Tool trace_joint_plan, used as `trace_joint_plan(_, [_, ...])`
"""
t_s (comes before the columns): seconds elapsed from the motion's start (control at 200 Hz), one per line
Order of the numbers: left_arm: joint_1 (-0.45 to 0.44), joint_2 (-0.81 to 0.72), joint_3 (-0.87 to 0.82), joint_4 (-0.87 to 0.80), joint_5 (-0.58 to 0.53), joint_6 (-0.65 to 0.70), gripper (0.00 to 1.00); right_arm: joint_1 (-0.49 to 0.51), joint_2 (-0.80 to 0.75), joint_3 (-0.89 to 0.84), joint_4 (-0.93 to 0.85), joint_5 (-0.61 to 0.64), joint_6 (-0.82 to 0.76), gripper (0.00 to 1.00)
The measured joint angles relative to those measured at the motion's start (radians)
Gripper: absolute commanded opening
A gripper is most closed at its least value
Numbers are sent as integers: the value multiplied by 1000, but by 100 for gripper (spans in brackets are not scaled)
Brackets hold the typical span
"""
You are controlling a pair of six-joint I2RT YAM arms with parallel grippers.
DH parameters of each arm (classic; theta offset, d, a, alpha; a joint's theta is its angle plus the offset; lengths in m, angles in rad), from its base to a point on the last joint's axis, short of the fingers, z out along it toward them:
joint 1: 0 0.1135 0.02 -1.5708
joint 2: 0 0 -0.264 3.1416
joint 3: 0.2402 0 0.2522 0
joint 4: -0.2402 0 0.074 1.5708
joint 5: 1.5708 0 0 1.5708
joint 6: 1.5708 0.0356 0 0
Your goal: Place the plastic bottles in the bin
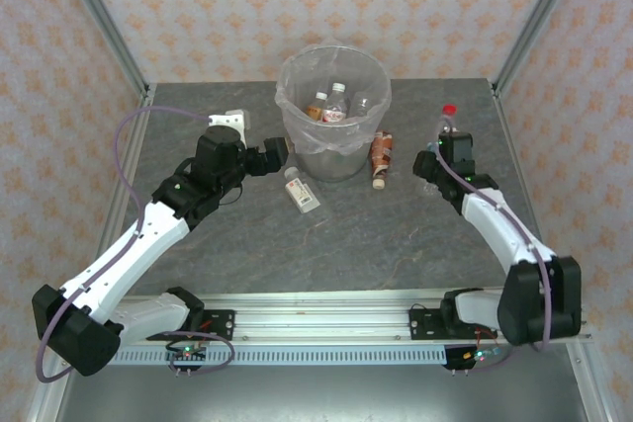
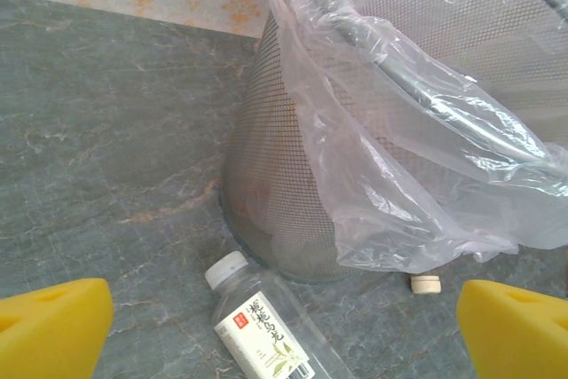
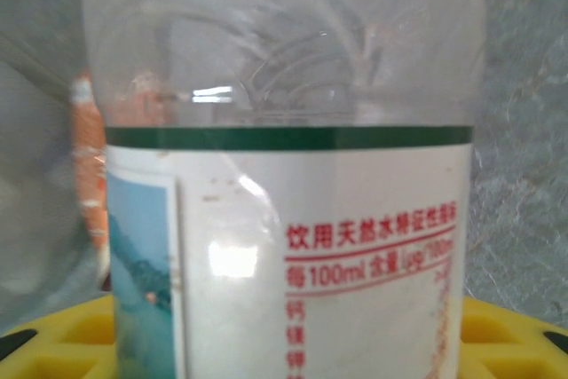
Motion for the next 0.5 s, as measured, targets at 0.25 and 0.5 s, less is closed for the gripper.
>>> trace_joint_plan(0.25, [0,0,0,-1,1,13,100,2,-150,17,3,-77,12,55])
trace_joint_plan(0.5, [0,0,-8,46,106,18,100,50,-191,124,45,-175,49,55])
